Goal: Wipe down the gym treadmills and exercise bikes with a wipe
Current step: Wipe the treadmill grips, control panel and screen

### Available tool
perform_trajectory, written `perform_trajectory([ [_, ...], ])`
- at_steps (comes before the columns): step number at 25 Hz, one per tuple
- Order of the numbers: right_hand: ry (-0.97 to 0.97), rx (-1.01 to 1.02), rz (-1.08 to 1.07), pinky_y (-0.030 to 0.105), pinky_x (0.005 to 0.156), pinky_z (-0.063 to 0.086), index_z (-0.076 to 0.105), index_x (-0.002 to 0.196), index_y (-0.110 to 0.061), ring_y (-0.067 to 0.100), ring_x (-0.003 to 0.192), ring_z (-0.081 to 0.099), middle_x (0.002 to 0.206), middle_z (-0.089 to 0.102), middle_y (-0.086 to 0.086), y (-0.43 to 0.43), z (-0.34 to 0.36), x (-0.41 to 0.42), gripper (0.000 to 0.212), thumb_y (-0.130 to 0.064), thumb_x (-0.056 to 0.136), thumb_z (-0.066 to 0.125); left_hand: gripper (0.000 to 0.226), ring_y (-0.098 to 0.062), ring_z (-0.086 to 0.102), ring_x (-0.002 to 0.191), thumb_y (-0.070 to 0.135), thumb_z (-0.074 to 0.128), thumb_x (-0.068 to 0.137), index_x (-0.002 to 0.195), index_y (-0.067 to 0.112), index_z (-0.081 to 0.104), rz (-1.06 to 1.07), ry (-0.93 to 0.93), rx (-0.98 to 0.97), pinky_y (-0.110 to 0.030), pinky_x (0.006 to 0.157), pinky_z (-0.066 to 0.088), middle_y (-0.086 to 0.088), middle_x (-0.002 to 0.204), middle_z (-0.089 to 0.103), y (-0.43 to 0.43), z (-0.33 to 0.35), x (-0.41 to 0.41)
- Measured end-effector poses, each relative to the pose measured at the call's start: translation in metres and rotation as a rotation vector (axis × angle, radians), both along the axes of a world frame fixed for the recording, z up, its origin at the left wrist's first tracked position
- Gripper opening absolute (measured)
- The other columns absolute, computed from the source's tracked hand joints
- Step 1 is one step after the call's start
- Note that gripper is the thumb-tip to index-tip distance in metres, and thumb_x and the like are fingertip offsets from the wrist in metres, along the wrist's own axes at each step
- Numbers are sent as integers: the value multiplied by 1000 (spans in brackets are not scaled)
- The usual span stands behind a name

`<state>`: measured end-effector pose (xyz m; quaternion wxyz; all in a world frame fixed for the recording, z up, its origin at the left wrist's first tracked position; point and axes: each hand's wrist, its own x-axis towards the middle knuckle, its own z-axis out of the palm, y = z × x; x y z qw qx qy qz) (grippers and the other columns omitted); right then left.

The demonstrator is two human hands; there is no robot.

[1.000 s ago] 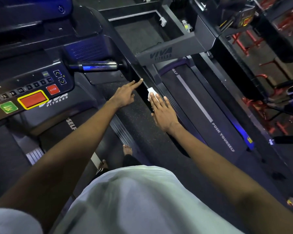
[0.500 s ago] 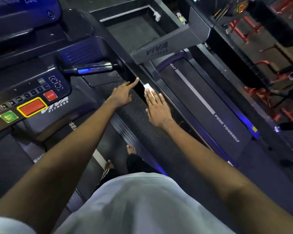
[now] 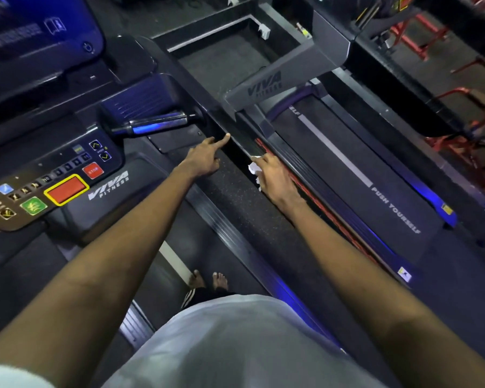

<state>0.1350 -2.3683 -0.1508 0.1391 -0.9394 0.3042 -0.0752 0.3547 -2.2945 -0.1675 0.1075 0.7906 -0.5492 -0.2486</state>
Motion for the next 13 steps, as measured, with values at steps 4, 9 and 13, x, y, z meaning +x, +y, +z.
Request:
perform_trajectory([
  [4, -84, 45, -15, 31, 89, 50, 67, 116, -5, 20, 101, 56, 106, 60, 7, -6, -4, 5, 23, -12, 98, 55, 79, -35, 31, 143, 17, 55, 93, 155, 41, 11, -21, -13, 46, -48, 112, 32, -21, 159, 21, -2, 2, 1],
  [9, -123, -5, -65, 30, 91, 49, 66, 116, -9, 16, 103, 53, 113, 61, 5, 8, -8, -8, 22, -15, 98, 55, 71, -38, 44, 133, 9, 50, 88, 154, 25, 29, -53, -70, -137, -47, 107, 40, -19, 152, 36, -2, -4, 2],
  [13, -66, -93, -155, 33, 93, 45, 60, 125, -10, 20, 106, 53, 121, 59, 6, 27, -12, -45, 28, -17, 99, 55, 63, -40, 47, 129, 3, 52, 84, 146, 6, 42, -231, -137, -309, -45, 108, 42, -22, 147, 43, -5, -11, 13],
])
